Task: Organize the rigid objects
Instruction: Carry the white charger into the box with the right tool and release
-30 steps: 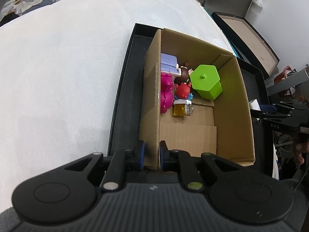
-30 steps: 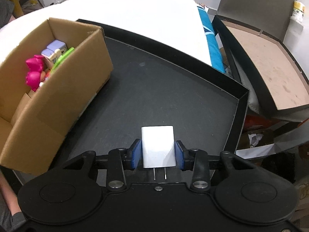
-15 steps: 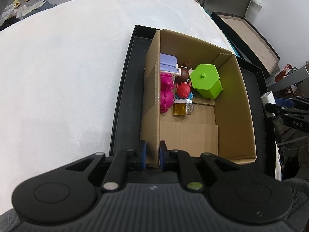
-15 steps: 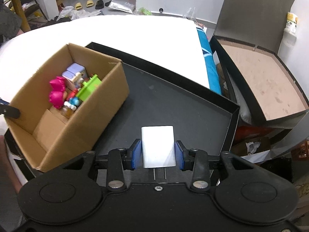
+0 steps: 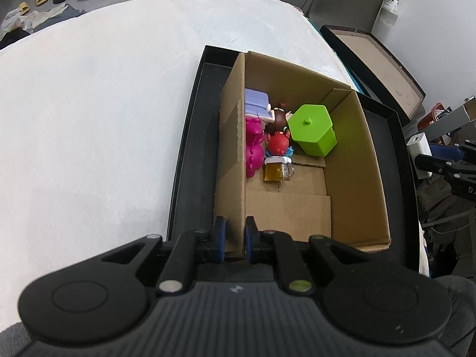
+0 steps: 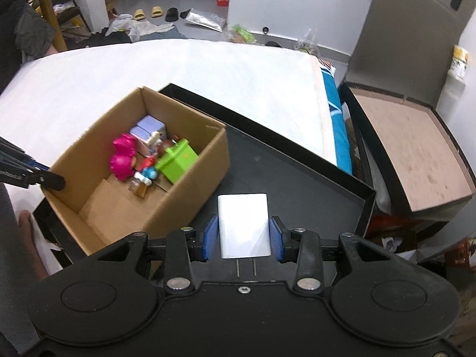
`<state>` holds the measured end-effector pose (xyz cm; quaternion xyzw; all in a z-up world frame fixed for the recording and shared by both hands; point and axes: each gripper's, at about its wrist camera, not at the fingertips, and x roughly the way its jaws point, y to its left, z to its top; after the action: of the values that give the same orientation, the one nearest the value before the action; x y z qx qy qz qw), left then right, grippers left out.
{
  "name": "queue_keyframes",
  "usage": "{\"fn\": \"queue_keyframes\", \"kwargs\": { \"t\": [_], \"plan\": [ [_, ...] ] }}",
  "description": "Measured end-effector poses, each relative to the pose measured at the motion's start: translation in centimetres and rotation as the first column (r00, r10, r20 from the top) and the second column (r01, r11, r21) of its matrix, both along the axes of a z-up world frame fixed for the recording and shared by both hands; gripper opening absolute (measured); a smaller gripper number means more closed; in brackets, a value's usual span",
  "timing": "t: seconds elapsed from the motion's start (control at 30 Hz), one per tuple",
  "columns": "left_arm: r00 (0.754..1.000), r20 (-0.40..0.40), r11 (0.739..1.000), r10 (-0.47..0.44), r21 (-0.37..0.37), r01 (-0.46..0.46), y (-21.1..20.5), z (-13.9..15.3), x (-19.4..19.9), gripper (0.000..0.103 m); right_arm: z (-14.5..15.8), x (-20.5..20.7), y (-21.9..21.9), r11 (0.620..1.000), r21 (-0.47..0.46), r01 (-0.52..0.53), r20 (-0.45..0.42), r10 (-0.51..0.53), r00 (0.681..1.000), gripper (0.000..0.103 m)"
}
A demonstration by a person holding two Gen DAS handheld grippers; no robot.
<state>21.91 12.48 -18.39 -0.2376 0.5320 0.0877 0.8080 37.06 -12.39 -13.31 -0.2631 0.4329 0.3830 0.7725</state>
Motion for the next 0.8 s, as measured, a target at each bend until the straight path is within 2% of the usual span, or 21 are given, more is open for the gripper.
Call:
{"fn": "queue_keyframes", "kwargs": {
  "t": [0.8],
  "plan": [
    [1.0, 0.015, 0.999, 0.017, -0.035, -0.017, 0.9, -0.2, -0.4, 0.012, 0.6, -3.0, 8.2, 0.993, -0.047, -0.113, -0.002, 0.113, 0.994, 0.037]
  ]
}}
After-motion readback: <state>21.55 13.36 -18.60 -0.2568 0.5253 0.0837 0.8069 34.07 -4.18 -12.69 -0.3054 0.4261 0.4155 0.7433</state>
